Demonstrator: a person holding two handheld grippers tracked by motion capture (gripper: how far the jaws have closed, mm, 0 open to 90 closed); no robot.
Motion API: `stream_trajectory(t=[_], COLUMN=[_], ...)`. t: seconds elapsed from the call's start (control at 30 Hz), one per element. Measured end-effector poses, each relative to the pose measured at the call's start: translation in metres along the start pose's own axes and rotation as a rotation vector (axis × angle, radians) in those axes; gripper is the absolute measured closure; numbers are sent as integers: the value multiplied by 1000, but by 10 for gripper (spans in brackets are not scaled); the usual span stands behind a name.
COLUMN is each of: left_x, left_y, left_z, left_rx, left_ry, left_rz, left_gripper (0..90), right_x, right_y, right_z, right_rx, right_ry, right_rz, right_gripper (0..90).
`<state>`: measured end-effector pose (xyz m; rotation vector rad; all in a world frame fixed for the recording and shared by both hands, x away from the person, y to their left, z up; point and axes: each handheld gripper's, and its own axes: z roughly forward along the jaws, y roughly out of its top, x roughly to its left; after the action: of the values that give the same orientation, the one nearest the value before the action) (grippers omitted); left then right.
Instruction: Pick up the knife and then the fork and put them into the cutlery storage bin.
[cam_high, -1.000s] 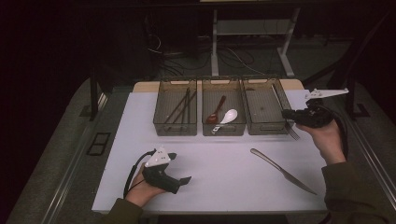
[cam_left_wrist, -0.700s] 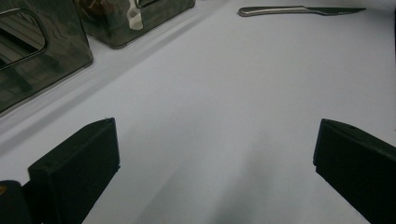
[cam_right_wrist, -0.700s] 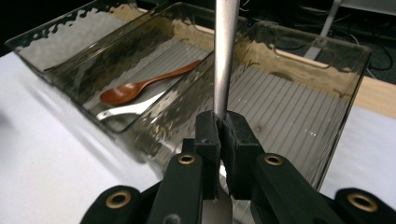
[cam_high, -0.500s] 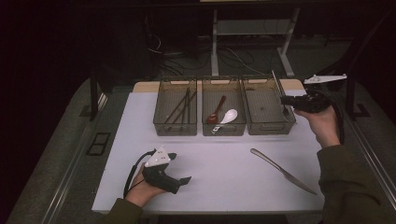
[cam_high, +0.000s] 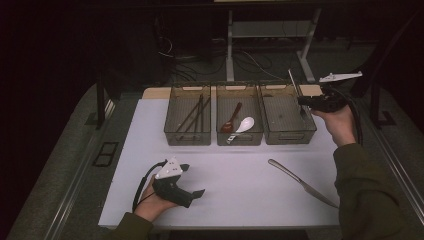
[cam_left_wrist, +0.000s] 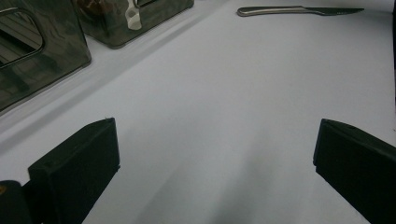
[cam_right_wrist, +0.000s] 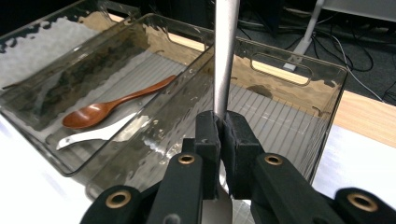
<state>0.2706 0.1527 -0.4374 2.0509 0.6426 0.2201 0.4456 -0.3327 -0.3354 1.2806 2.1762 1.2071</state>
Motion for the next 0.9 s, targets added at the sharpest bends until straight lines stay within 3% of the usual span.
stream_trajectory(t=[0.5, 0.9], left_x=[0, -1], left_y=[0, 0], left_z=[0, 1], left_rx=[2, 0], left_ry=[-4, -6], left_rz=[-1, -4], left_gripper=[0, 0], right_x=[-11, -15], right_y=[-1, -12], right_z=[35, 61], right_rx=[89, 244], right_ry=[-26, -24], right_rz=[-24, -58], right_gripper=[842, 842])
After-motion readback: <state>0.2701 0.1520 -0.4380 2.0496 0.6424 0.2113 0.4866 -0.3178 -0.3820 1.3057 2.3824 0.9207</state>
